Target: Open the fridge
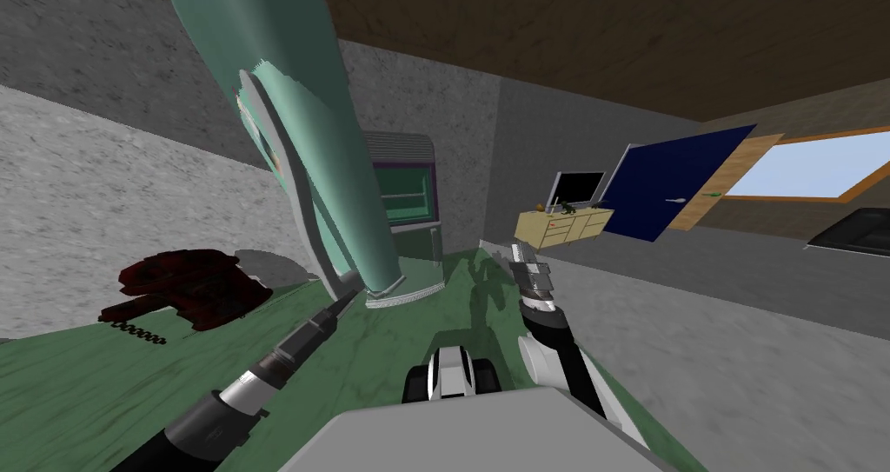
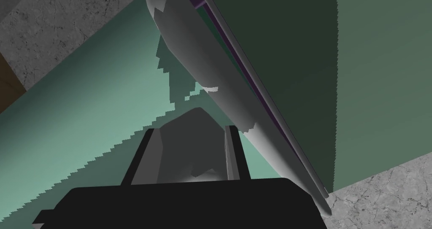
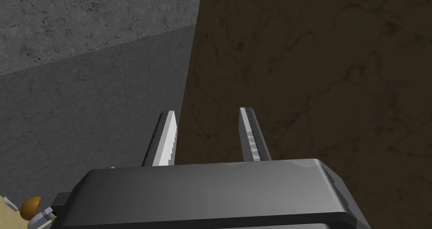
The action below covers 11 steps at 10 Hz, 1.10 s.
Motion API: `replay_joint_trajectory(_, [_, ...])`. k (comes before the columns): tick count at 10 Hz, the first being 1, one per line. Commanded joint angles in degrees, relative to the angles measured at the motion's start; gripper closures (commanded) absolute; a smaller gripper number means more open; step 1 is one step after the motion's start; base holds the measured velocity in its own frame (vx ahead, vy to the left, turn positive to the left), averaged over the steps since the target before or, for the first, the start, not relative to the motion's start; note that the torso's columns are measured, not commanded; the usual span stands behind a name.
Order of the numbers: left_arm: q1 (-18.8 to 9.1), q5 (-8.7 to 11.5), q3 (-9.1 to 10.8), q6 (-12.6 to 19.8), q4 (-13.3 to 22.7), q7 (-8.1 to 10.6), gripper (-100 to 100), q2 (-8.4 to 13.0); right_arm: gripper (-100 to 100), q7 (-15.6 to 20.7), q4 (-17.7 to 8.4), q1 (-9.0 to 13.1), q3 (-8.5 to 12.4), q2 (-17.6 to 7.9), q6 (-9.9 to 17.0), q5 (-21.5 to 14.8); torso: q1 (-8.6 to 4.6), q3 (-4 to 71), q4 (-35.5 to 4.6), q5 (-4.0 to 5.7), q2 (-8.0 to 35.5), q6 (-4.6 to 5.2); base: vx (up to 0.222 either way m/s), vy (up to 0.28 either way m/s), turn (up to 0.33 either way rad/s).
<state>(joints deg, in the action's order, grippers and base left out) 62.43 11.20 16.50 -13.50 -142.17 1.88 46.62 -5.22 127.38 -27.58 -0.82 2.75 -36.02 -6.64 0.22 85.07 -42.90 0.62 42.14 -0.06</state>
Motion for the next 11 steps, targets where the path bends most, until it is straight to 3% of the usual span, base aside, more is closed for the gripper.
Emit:
replay_joint_trajectory(1, [-0.4,0.5,1.14,-2.2,-0.7,0.06,100,1.0,0,0.0,0.0,0.0,0.0,0.0,0.0,0.0,-0.08,0.1,0.0,0.01,-0.1,0.10,-0.117,0.143,-0.050])
replay_joint_trajectory(2, [0.9,0.2,0.05,-1.3,-0.2,-0.02,100,1.3,0,0.0,0.0,0.0,0.0,0.0,0.0,0.0,-0.26,0.1,0.0,0.07,-0.2,0.03,-0.058,0.049,0.000])
replay_joint_trajectory(4, [2.6,0.3,-0.05,-5.1,-0.1,-0.36,100,4.0,0,0.0,0.0,0.0,0.0,0.0,0.0,0.0,-0.29,-0.2,0.5,-0.33,0.0,0.08,-0.100,0.182,-0.061])
replay_joint_trajectory(5, [2.6,0.3,-0.05,-5.1,-0.1,-0.36,100,4.0,0,0.0,0.0,0.0,0.0,0.0,0.0,0.0,0.20,-0.3,0.3,-0.41,0.2,0.07,-0.134,0.231,-0.039])
replay_joint_trajectory(6, [3.4,0.3,-0.07,-6.9,-0.1,-0.55,100,5.3,0,0.0,0.0,0.0,0.0,0.0,0.0,0.0,0.33,-0.2,0.2,-0.39,0.1,0.03,-0.125,0.223,-0.034])
replay_joint_trajectory(11, [4.8,0.4,-0.11,-10.6,-0.1,-0.92,100,8.0,0,0.0,0.0,0.0,0.0,0.0,0.0,0.0,-0.01,0.4,0.3,-0.08,-0.6,0.22,-0.090,0.195,-0.031])
